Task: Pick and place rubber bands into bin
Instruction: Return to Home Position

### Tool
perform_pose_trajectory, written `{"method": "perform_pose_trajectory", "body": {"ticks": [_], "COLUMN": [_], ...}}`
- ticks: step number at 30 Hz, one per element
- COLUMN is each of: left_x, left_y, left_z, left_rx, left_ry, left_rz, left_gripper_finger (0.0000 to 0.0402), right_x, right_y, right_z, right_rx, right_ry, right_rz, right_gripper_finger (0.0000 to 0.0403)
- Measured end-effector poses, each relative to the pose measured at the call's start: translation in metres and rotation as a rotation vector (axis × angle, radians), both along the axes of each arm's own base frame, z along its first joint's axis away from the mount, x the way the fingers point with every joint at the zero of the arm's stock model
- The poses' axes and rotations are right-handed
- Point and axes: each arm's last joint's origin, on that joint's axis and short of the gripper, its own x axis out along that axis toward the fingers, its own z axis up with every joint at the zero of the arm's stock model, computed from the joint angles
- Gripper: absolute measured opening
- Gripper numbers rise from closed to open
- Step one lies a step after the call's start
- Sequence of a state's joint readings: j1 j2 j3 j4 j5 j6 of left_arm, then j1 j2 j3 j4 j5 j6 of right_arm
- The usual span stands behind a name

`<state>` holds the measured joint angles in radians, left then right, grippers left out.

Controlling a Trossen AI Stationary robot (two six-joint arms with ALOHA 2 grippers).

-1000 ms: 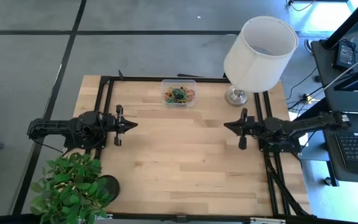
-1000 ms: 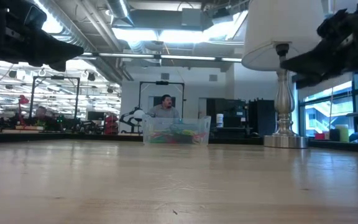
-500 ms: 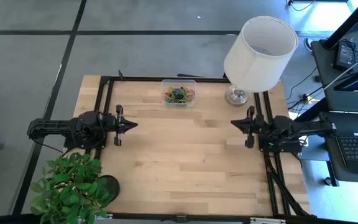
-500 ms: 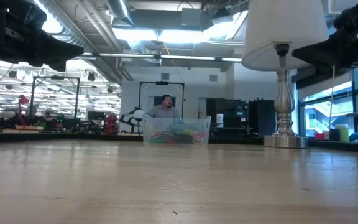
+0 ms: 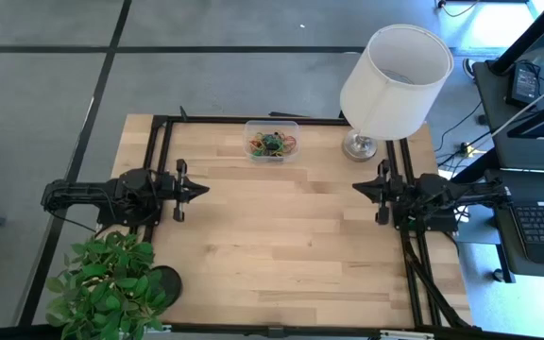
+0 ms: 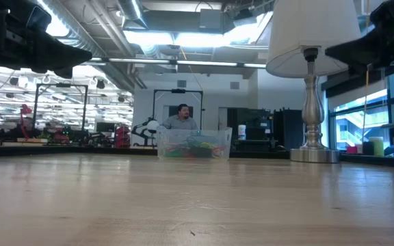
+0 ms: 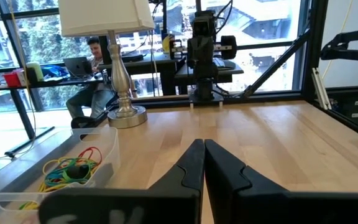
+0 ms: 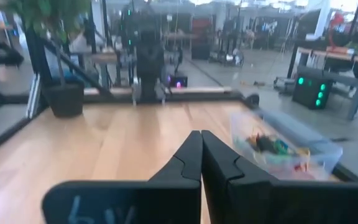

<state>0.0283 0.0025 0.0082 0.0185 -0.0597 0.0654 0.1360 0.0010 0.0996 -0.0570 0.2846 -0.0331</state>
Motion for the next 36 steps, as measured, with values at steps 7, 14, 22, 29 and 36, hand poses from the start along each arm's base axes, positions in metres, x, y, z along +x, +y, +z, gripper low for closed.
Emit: {"method": "perform_pose_trajectory", "body": {"ticks": [7, 14, 22, 29, 36], "left_x": [0.0, 0.0, 0.001, 0.004, 0.006], "left_y": [0.0, 0.0, 0.001, 0.001, 0.001], "left_z": [0.0, 0.001, -0.001, -0.005, -0.007], "left_rx": [0.065, 0.133, 0.128, 0.053, -0.082], "left_ry": [0.006, 0.007, 0.025, 0.064, 0.083], "left_rz": [0.002, 0.017, 0.022, 0.018, 0.019], "left_gripper_finger": [0.0004, 0.0004, 0.0004, 0.0004, 0.0004], "right_x": [0.003, 0.005, 0.005, 0.005, 0.005], "right_y": [0.003, 0.007, 0.007, 0.007, 0.007], "right_z": [-0.015, -0.021, -0.02, -0.02, -0.02], "right_rx": [-0.015, -0.043, -0.042, -0.034, -0.034], "right_ry": [0.084, 0.075, 0.071, 0.071, 0.071], "right_rz": [0.08, 0.234, 0.235, 0.235, 0.235], "right_gripper_finger": [0.0002, 0.0003, 0.0003, 0.0003, 0.0003]}}
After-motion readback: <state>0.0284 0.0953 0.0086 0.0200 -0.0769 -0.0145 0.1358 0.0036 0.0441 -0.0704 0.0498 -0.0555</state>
